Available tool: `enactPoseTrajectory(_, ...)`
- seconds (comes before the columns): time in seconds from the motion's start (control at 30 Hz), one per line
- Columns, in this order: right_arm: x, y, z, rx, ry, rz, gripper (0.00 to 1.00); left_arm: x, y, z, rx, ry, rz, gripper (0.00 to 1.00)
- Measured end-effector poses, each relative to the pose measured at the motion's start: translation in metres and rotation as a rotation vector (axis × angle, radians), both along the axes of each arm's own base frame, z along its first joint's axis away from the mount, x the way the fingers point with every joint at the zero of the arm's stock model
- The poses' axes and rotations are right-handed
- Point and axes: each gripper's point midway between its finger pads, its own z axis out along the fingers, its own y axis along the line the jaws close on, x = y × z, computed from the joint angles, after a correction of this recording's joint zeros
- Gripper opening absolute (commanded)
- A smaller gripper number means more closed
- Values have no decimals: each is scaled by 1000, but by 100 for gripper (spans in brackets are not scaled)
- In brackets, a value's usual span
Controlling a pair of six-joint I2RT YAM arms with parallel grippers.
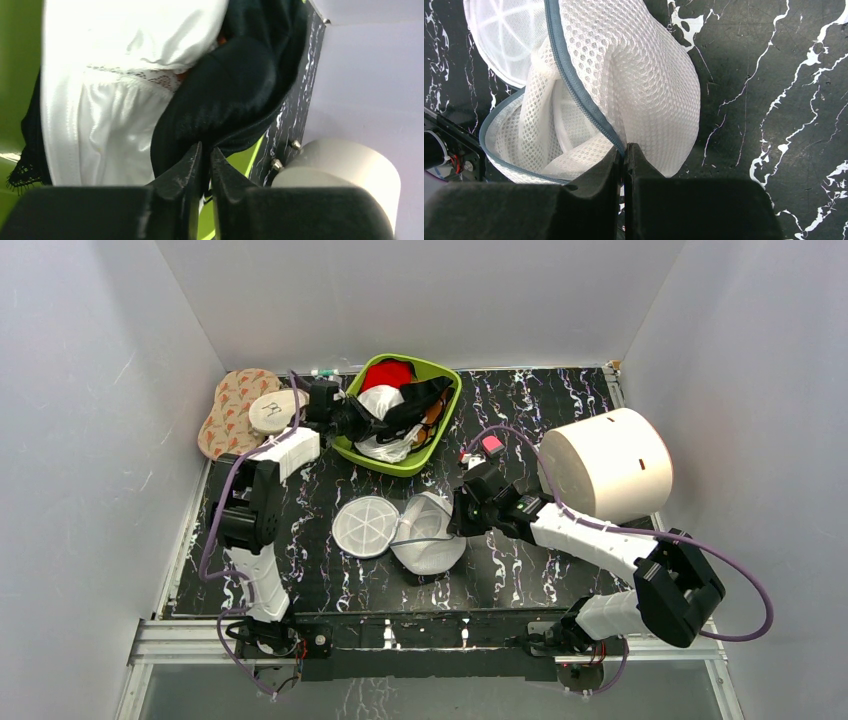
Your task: Unzip the laundry bag and remove the bra
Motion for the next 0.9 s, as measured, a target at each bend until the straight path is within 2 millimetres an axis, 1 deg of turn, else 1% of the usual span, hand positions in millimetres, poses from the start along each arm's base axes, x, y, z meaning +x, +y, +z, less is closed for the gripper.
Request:
enactPoseTrajectory(0.07, -1, 0, -1, 1, 1, 0, 0, 0, -2, 15, -1, -42, -28, 30)
enactPoseTrajectory(0.17, -2, 0, -2, 1, 7, -1, 0, -2, -4, 25, 10, -77, -71, 48)
enactPoseTrajectory(0.27, -2, 0, -2, 3, 7, -2, 0, -6, -5, 37, 31, -109, -116, 60)
enactPoseTrajectory(0.3, -2, 0, -1, 5, 6, -3, 0, -7, -4, 43, 41, -127, -131, 71)
enactPoseTrajectory(0.33, -2, 0, 0, 6, 4, -3, 0, -9, -4, 52, 52, -151, -146, 77)
enactPoseTrajectory(0.43, -2, 0, 0, 8, 3, -3, 0, -20, 0, 85, 90, -234, -187, 81)
enactPoseTrajectory(0.47, -2, 0, 0, 8, 4, -2, 0, -28, 3, 100, 109, -277, -202, 81)
enactPoseTrajectory(0.5, -2, 0, 0, 9, 5, -1, 0, -35, 5, 112, 121, -310, -211, 82)
enactPoseTrajectory(0.57, -2, 0, 0, 10, 5, 0, 0, -63, 13, 131, 152, -378, -232, 82)
enactPoseTrajectory(0.6, -2, 0, 0, 10, 5, -1, 0, -80, 18, 135, 168, -400, -243, 83)
enactPoseTrajectory(0.63, -2, 0, 0, 10, 5, -1, 0, -99, 23, 133, 183, -409, -253, 83)
enactPoseTrajectory(0.7, -2, 0, 0, 9, 5, -1, 0, -136, 33, 119, 213, -398, -271, 84)
enactPoseTrajectory(0.8, -2, 0, 0, 9, 6, 0, 0, -189, 50, 79, 263, -307, -296, 84)
enactPoseTrajectory(0.83, -2, 0, -1, 8, 8, 1, 0, -210, 58, 55, 289, -234, -303, 84)
enactPoseTrajectory(0.87, -3, 1, -2, 7, 11, 3, 0, -219, 62, 52, 296, -225, -300, 83)
enactPoseTrajectory(0.9, -3, 1, -3, 5, 15, 4, 0, -229, 67, 44, 314, -190, -291, 82)
